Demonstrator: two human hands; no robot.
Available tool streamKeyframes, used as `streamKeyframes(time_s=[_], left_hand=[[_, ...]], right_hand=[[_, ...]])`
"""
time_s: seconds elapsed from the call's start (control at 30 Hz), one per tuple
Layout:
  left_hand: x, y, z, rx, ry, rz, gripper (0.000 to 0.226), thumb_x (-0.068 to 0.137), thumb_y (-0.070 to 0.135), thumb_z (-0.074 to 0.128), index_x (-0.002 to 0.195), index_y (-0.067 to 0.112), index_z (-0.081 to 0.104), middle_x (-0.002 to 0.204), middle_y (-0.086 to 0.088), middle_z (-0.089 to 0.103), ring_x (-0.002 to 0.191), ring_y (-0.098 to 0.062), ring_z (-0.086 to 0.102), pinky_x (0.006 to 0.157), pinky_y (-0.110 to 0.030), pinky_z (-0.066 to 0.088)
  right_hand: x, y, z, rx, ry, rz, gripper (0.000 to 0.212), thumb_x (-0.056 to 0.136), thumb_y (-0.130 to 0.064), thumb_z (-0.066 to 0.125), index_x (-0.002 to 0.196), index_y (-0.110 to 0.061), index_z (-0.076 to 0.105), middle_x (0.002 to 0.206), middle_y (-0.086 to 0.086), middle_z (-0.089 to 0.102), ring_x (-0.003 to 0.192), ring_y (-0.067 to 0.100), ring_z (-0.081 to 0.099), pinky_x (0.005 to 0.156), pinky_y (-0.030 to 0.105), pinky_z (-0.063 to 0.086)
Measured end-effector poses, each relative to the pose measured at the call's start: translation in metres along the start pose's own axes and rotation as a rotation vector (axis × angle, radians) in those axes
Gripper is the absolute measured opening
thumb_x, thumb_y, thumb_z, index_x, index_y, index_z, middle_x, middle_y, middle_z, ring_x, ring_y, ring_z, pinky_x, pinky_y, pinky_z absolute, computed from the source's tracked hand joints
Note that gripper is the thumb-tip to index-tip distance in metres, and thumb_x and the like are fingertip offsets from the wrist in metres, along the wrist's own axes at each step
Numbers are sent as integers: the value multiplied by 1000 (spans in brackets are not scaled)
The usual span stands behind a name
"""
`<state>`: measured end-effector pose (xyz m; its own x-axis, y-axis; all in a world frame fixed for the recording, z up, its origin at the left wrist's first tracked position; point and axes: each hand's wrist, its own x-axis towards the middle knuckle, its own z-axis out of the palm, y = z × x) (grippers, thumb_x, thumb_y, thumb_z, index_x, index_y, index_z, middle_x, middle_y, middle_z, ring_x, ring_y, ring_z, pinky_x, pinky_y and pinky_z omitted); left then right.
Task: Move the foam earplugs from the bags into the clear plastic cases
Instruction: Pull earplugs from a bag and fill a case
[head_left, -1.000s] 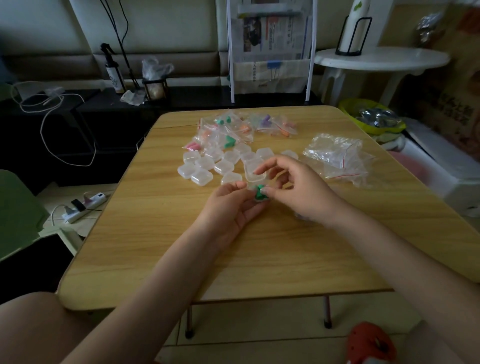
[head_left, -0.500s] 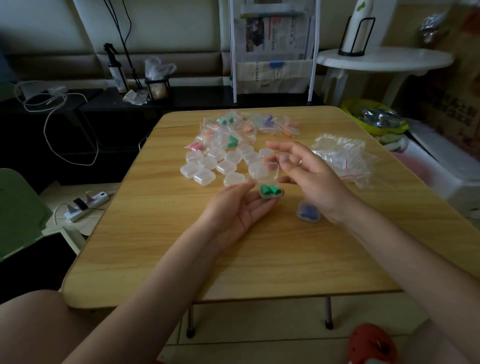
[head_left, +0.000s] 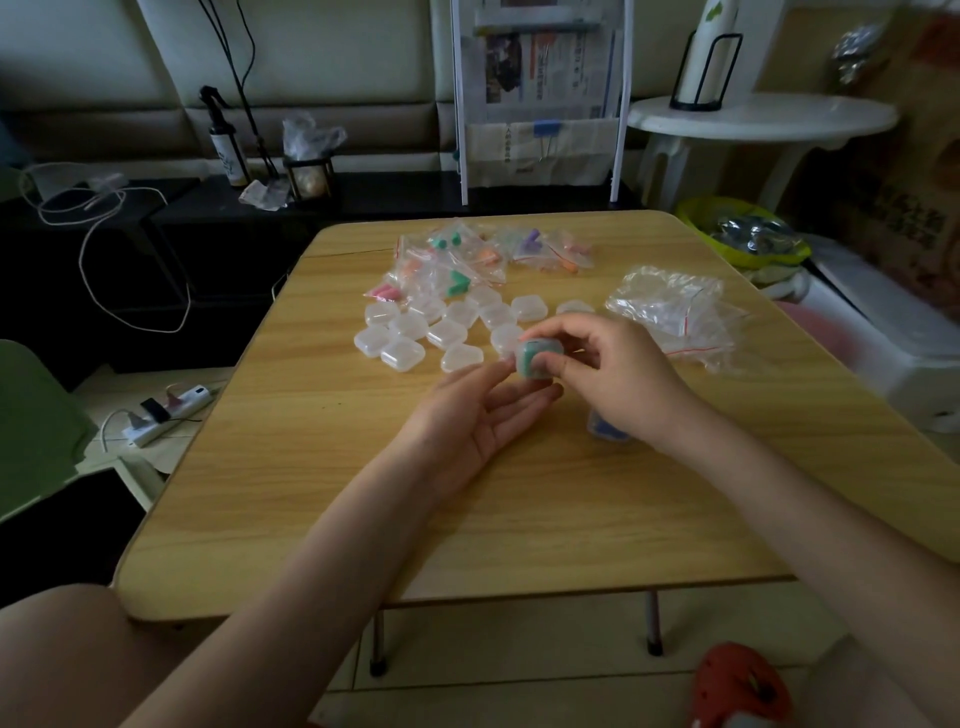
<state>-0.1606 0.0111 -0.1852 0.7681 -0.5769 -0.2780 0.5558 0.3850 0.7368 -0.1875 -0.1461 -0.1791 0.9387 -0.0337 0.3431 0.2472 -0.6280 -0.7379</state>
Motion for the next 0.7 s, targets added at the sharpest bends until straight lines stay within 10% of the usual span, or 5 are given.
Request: streamKeyframes(time_s=[0.3, 0.53, 0.7], left_hand=[[-5, 0, 6, 36, 53, 36, 25, 96, 11, 51, 118, 1, 52, 115, -24, 64, 92, -31, 69, 67, -28, 60], [-9, -11, 3, 1126, 73, 425, 36, 91, 16, 59, 125, 27, 55, 128, 6, 57, 108, -7, 59, 91, -25, 50], [-12, -24, 5, 1599, -213, 586, 50, 93, 23, 55, 140, 33, 42, 151, 8, 34, 137, -13, 32, 113, -33, 26]], right_hand=[[5, 4, -14, -21, 26, 49, 20, 88, -18, 65, 106, -26, 66, 101, -11, 67, 75, -4, 62, 61, 8, 47], [13, 23, -53, -22, 159, 158, 8, 82, -23, 72, 86, -26, 66, 84, -8, 71, 81, 12, 67, 79, 40, 56], [12, 30, -58, -27, 140, 231, 10, 80, -15, 75, 87, -21, 71, 88, 5, 71, 80, 20, 68, 74, 35, 59]])
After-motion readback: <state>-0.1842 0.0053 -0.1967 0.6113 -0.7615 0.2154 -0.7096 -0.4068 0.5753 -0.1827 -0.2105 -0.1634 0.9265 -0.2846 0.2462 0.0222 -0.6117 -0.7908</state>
